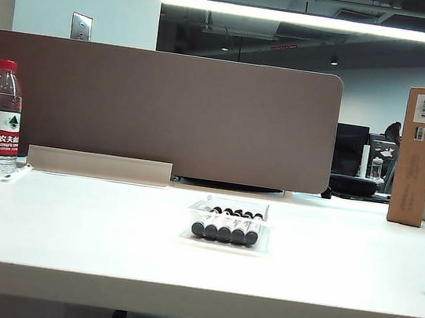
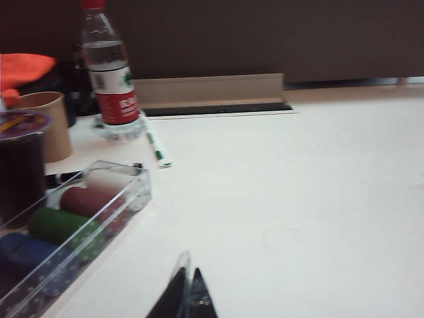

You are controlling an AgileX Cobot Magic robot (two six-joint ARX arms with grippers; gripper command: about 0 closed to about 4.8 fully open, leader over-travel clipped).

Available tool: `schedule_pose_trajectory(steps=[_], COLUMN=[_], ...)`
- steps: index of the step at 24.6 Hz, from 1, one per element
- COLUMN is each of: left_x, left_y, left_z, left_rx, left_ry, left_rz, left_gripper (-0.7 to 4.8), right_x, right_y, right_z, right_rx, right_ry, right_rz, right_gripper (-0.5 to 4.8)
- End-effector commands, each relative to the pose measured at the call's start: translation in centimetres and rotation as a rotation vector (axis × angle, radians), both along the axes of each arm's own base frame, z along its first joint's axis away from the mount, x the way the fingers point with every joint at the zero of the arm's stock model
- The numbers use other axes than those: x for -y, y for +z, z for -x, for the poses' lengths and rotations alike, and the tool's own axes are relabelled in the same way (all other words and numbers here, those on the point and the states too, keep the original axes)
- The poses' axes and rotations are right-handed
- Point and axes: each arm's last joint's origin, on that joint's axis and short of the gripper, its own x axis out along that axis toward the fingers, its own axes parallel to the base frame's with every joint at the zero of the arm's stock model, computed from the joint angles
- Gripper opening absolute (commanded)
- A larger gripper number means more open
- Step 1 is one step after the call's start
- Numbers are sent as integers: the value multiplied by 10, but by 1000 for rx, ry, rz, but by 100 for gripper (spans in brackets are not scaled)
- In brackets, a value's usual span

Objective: Pick up the markers scattered on the table and put them into the packaging box, making sure the markers fit the shape of the box's grooves.

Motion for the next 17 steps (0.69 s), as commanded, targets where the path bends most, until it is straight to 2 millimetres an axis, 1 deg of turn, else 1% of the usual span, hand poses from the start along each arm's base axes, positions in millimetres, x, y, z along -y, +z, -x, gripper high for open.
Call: schedule_pose_trajectory(steps=[1, 17], left_x=[-1, -1], left_y=[4, 4], left_z=[0, 0], left_rx=[33, 31], left_ry=[45, 43], left_rz=[30, 40], left_gripper=[-2, -2], right_x=[0, 0], right_y=[3, 4], right_z=[0, 0], right_rx=[22, 22], right_ry=[-1, -1], right_rz=[-4, -5], right_gripper=[-1, -1])
